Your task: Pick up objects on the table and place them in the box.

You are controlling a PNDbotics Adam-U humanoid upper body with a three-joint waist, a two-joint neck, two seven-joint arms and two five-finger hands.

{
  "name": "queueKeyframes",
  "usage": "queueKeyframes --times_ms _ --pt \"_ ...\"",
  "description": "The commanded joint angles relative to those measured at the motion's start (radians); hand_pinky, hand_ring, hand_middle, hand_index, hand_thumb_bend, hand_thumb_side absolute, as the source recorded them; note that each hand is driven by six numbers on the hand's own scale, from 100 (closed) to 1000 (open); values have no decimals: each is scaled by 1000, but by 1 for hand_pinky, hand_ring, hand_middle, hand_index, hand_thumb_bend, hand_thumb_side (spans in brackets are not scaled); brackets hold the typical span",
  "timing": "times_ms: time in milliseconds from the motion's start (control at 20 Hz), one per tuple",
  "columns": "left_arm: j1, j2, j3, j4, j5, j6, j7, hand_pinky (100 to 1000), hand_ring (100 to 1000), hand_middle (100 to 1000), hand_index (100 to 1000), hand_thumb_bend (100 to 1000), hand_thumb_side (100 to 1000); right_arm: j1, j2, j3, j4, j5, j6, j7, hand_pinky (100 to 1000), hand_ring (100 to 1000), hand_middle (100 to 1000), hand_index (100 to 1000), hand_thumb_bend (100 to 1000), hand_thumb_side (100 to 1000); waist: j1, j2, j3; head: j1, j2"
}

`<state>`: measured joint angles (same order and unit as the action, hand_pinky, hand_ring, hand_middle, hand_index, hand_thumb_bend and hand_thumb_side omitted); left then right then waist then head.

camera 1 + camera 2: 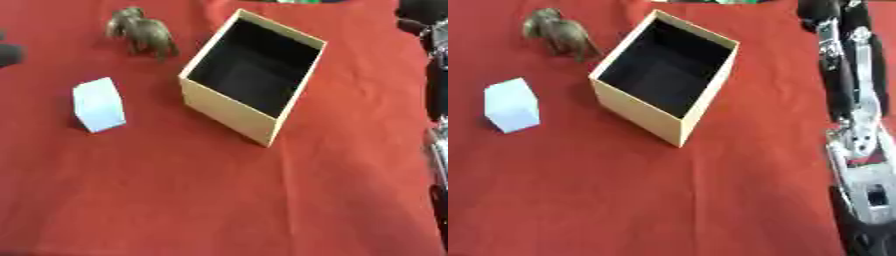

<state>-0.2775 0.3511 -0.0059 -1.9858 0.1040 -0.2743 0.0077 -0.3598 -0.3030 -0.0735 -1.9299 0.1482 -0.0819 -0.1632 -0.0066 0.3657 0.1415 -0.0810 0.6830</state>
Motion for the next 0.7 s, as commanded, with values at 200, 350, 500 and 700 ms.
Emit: queueKeyframes --times_ms 200,350,500,700 --pt "-13 80 29 -14 -169 20 49 774 753 747 775 100 705 -6 -9 -4 -19 6 2 2 808 787 715 1000 100 872 4 -27 2 -5 -3" --pt "-22 144 16 -14 -330 54 60 771 764 760 786 100 703 -5 -11 -3 -18 7 2 3 808 787 715 1000 100 872 6 -29 2 -6 -1" --pt "-21 230 -12 -14 -437 109 46 773 781 779 810 100 725 -4 -15 -2 -17 7 2 4 808 787 715 1000 100 873 10 -30 2 -8 -4" --pt "-11 351 -60 -14 -507 185 -25 774 793 795 831 100 783 -4 -20 0 -15 7 1 6 807 787 715 1000 100 874 15 -29 -1 -9 -7"
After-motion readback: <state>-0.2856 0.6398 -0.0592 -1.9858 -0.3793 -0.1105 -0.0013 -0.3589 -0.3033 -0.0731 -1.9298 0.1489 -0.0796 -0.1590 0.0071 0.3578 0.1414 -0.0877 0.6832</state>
